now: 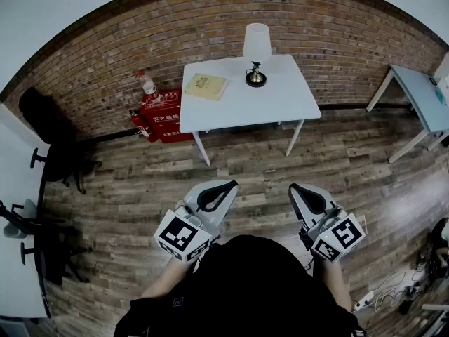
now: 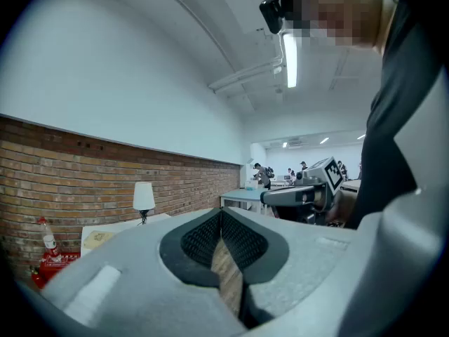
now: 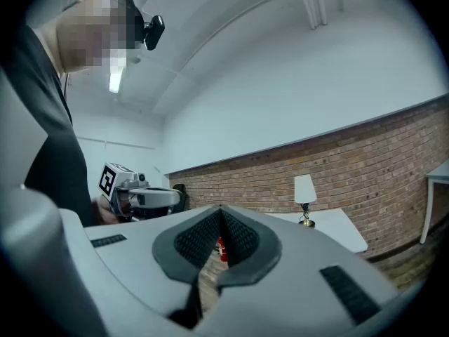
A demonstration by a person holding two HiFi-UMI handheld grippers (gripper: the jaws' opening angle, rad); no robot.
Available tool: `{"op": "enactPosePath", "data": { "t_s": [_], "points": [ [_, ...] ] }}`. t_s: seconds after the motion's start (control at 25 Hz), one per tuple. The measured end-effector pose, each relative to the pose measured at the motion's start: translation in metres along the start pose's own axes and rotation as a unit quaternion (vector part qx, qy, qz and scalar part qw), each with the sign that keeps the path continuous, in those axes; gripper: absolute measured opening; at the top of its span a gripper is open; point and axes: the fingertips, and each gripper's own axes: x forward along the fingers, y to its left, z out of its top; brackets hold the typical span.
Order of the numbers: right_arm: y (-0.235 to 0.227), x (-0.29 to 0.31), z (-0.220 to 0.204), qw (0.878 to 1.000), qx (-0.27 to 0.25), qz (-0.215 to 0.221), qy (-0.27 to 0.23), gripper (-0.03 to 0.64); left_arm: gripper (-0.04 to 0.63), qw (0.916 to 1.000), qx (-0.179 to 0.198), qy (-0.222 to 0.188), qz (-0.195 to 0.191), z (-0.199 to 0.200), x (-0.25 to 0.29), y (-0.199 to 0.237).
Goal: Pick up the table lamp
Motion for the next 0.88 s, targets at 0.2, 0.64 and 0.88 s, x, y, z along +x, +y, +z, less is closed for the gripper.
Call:
{"op": "enactPosePath", "data": {
  "t_s": [0.2, 0.64, 0.88],
  "points": [
    [-0.006, -0.012, -0.002, 1.0, 0.007, 0.001, 0.003, 0.012, 0.009, 1.0, -0.002, 0.007, -0.005, 0.0, 0.01, -0.014],
    [-0.032, -0.047, -0.003, 0.998, 0.038, 0.047, -0.025, 0.012, 0.009, 0.9998, -0.013, 0.013, -0.003, -0.007, 0.054, -0.043],
    [-0.047, -0.08, -0.009, 0.997, 0.034, 0.071, -0.022, 0.015, 0.009, 0.9995, -0.014, 0.014, 0.024, -0.005, 0.085, -0.036]
  ]
}}
